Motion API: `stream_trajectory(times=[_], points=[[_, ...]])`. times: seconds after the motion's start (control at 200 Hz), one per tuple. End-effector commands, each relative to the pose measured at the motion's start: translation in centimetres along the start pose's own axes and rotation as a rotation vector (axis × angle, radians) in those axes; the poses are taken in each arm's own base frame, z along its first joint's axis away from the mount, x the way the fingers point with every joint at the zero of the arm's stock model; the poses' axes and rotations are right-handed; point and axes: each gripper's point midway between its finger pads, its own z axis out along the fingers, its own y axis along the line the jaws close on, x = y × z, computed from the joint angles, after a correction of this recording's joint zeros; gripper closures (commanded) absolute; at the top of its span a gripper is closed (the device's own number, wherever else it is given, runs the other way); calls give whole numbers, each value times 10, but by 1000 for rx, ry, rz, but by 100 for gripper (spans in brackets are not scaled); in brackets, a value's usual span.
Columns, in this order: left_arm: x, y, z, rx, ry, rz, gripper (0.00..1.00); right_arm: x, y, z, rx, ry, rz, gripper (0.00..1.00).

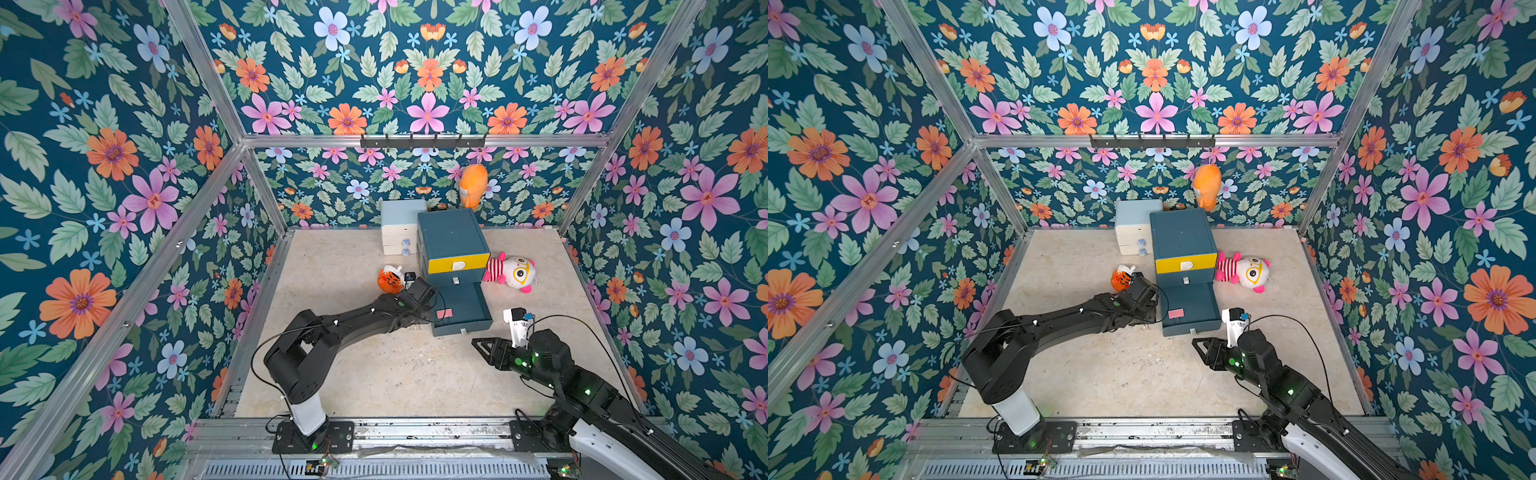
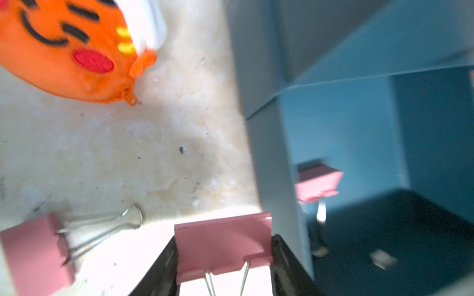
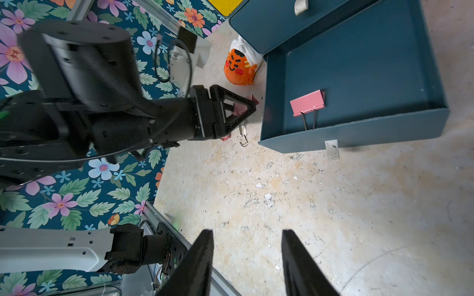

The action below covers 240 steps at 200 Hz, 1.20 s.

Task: Put the binder clips in the drawer according to color
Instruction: Pick up the binder clip at the center of the board, then place the binder clip in the drawer.

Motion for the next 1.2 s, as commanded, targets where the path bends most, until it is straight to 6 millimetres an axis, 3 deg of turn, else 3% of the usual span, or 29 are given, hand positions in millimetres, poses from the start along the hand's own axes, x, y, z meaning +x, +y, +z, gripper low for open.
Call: stream_trajectory(times=[0.0,0.105,0.23,0.495,0.715,0.82,0.905,0.995,1.195], points=[[-15,-28,-24,73,-46,1,57,-3,7,-3,-35,-16,-30,54],[-23,-65,-39,162,-58,31,57,-11,1,-10,13,-60,-37,56],[-29,-100,-41,218,-81,74,57,-23,-11,-22,94,-130,-29,66],[-41,-124,-11,188,-118,137,57,-27,-12,-26,98,-157,-19,66],[-26,-118,22,118,-97,220,55,-25,-11,-27,89,-156,-13,66],[-22,-113,27,93,-88,230,38,-24,-12,-26,89,-151,-13,66],[-27,-113,17,86,-112,229,28,-23,-12,-25,88,-147,-11,66],[-35,-110,-4,70,-159,202,25,-22,-12,-24,83,-143,-7,66],[-24,-48,-40,-72,-148,35,24,-18,-6,-19,55,-108,-18,64]])
